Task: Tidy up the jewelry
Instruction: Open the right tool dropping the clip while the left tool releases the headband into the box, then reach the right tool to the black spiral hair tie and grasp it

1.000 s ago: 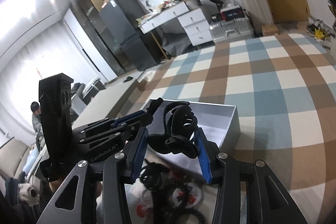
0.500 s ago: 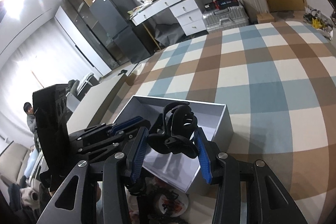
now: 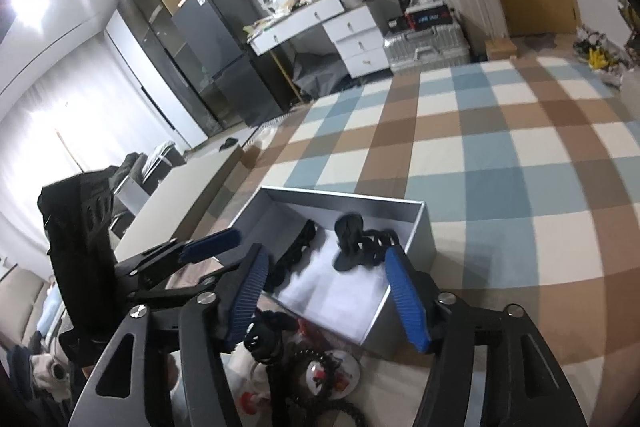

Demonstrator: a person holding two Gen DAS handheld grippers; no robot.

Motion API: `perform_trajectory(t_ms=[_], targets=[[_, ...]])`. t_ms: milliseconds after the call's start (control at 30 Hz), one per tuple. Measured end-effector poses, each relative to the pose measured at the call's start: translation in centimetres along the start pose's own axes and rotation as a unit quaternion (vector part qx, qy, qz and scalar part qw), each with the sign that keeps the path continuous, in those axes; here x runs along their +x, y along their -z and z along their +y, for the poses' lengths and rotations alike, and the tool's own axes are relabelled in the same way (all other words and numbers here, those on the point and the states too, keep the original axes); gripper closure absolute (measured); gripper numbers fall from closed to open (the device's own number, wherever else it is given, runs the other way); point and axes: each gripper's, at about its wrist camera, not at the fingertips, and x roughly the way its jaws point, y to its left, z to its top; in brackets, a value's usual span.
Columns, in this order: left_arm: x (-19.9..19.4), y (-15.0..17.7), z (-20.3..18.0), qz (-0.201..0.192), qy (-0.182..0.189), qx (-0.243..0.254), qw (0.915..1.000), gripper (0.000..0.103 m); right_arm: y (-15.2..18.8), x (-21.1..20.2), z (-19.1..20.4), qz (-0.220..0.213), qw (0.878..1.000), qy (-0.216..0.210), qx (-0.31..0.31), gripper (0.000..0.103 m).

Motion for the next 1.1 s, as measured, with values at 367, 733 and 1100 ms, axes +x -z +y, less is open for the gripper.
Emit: perform_trajectory(t_ms=[367,733,1100], targets=[[-2.5,3.8,-0.1,-0.014,-0.009,0.025,0.9995,0.001,2.4,-2.7,1.3,-0.009,0.997,0.061,-0.036,0.0],[-1.4,5.4,0.3,0.014,-0.011,0.035,0.9992,0.001,5.5,0.0,2.6,0.06,0.988,0.098,-0.107,0.0],[-1.3,6.4,-0.8,0.036,0.003,0.06,0.9975,0.001,7.5,0.8,1.9,0.13,0.969,0.134,-0.164,0.0]])
